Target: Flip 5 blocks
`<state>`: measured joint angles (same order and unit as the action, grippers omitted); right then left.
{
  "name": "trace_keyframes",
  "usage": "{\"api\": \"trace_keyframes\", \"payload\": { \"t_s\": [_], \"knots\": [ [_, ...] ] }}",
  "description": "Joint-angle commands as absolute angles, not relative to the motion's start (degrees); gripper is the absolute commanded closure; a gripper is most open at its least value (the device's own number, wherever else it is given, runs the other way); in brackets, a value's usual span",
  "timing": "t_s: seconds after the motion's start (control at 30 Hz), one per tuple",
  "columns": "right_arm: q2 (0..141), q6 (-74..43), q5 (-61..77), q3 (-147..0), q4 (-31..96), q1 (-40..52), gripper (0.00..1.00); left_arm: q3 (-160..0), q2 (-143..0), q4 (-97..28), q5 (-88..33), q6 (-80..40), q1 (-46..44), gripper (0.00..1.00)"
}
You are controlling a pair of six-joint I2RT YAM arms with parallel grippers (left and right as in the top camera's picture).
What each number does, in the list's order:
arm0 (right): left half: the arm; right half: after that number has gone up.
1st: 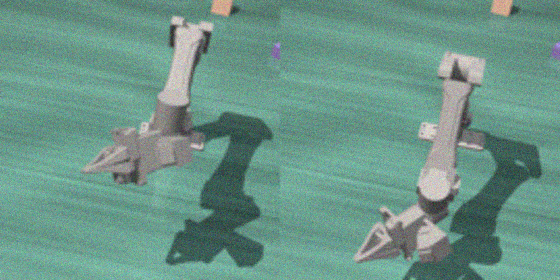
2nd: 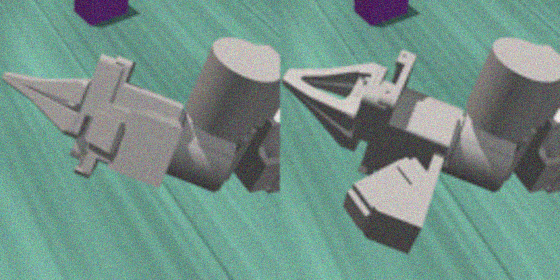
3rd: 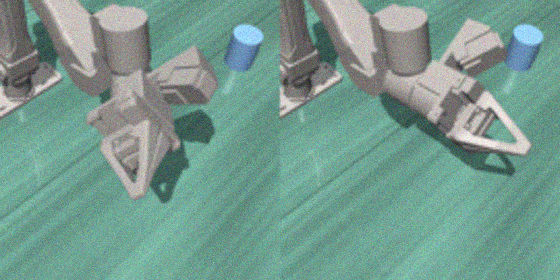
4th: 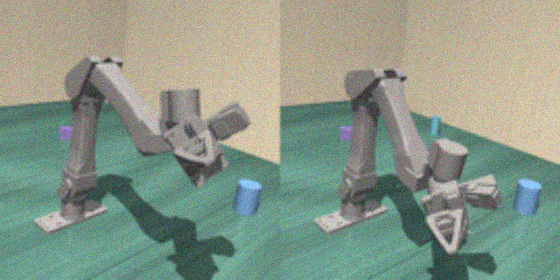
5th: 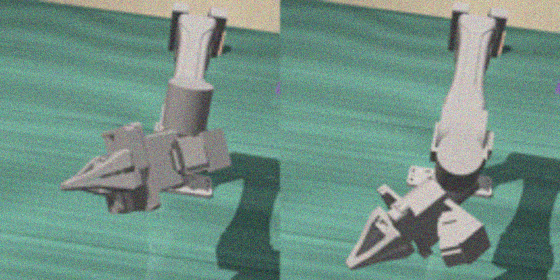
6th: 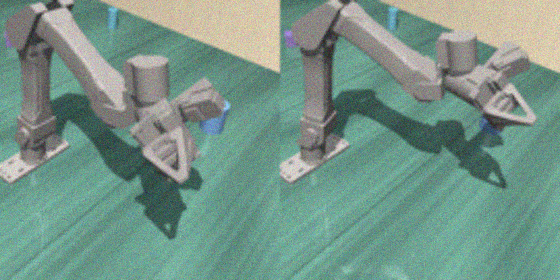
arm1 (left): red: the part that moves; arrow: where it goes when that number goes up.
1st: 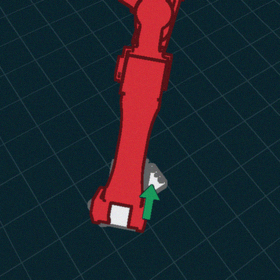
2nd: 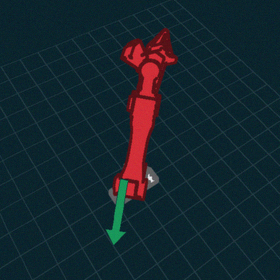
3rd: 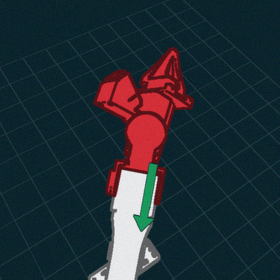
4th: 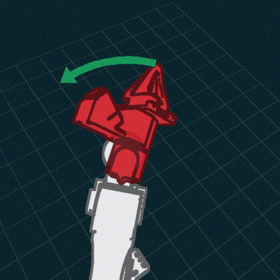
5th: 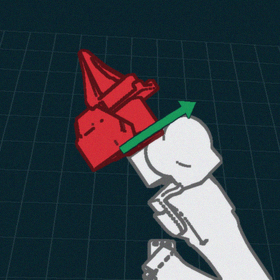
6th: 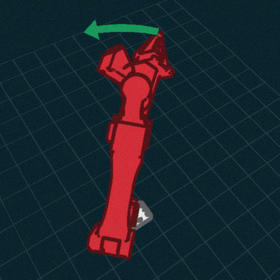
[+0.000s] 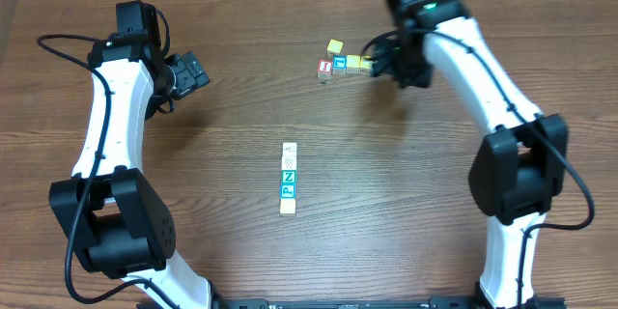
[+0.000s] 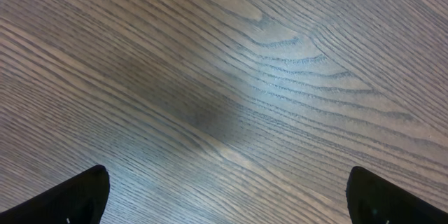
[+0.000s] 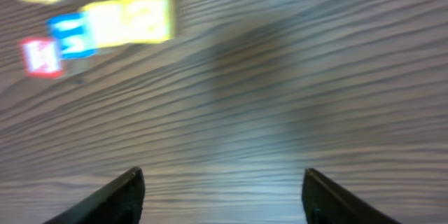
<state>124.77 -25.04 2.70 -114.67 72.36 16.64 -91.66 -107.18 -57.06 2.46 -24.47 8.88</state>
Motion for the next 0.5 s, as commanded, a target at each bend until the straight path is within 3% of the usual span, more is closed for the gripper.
{"api": "trace_keyframes", "payload": {
  "t_s": [0.0, 0.13, 0.2, 0.47],
  "knots": [
    [122.58, -23.49, 2.48, -115.94, 73.19, 12.84, 0.22, -91.96, -107.92, -56.93, 3.4, -24.45, 8.99, 0.0],
    [122.58, -23.49, 2.48, -115.94, 73.87, 10.46, 0.15, -91.96, -107.92, -56.93, 3.4, -24.45, 8.99, 0.0],
    [122.58, -23.51, 2.48, -115.94, 74.35, 9.85, 0.0, -91.96, -107.92, -56.93, 3.4, -24.45, 8.99, 0.0],
    [122.58, -23.53, 2.48, -115.94, 74.87, 9.63, 0.0, -91.96, -107.92, -56.93, 3.4, -24.45, 8.99, 0.0]
  ]
}}
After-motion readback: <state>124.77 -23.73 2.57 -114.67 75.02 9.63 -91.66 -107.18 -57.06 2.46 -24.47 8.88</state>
